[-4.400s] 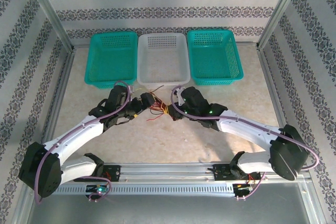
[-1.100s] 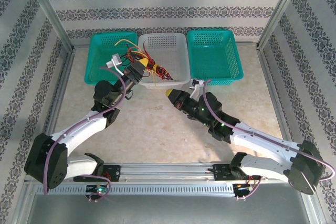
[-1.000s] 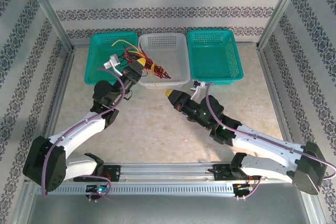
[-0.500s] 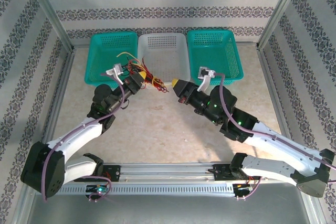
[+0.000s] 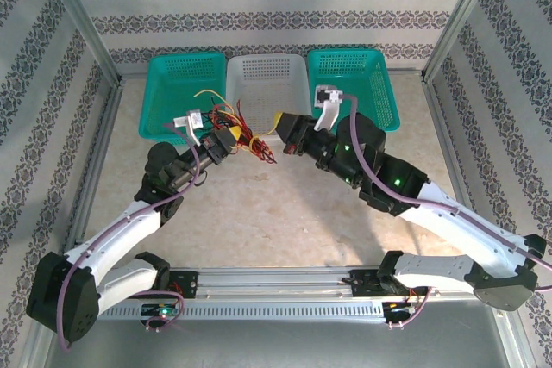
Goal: Untangle the cables
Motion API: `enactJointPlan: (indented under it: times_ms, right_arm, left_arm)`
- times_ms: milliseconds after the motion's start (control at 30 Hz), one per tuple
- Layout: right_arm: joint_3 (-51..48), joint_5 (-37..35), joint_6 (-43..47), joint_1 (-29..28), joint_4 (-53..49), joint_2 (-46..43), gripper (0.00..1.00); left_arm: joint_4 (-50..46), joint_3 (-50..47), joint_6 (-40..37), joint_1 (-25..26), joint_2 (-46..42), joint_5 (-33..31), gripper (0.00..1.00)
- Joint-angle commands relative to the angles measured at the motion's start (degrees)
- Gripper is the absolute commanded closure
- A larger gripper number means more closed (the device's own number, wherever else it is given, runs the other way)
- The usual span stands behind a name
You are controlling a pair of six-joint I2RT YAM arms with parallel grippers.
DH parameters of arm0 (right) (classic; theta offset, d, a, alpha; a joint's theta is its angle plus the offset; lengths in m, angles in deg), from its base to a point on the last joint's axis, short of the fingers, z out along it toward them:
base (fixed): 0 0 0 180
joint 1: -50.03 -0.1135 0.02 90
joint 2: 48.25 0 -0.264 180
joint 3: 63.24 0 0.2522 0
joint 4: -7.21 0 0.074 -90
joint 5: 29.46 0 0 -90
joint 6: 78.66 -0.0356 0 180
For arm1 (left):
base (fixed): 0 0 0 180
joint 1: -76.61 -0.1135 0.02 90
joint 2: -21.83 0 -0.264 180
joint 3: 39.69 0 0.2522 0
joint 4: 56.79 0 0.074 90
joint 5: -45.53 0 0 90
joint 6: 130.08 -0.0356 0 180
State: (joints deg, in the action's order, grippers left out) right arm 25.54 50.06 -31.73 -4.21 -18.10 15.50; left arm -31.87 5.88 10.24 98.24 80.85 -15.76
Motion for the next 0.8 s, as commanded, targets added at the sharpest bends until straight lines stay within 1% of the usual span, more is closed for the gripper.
enactJointPlan:
  times_ms: [0,133,300,367,467,600,700,767]
  right_arm:
    - [5.5,0.4,1.7,4.1,-1.1,0.7,1.00]
    - [6.0,5.7,-1.8,10.3,-2.2,2.6,1.00]
    - [5.6,7.5,-2.8,14.2,-2.6,3.8,1.00]
    - [4.9,9.3,-4.1,16.4,-2.5,4.4,1.00]
    - [3.6,13.1,-6.3,19.5,-1.4,5.8,1.00]
    - [1.1,15.2,-7.9,21.9,-0.8,8.3,1.00]
    - [-2.9,16.9,-9.6,23.6,1.3,10.0,1.00]
    - [-5.9,18.1,-10.8,24.1,3.2,11.0,1.00]
  left_arm:
    - [2.7,-2.3,-0.9,-0.8,-1.5,5.1,1.00]
    - [7.1,-2.0,1.9,-0.8,-1.5,11.2,1.00]
    - [12.6,-0.8,6.0,-0.8,0.1,16.5,1.00]
    - [16.1,-0.5,8.7,-0.7,1.4,18.0,1.00]
    - [24.1,-1.0,13.3,-0.8,3.7,17.7,1.00]
    - [35.5,-0.3,19.5,-0.7,7.4,17.2,1.00]
    - [42.4,0.0,22.0,-0.8,9.5,15.7,1.00]
    - [43.3,0.3,21.8,-0.8,10.1,14.4,1.00]
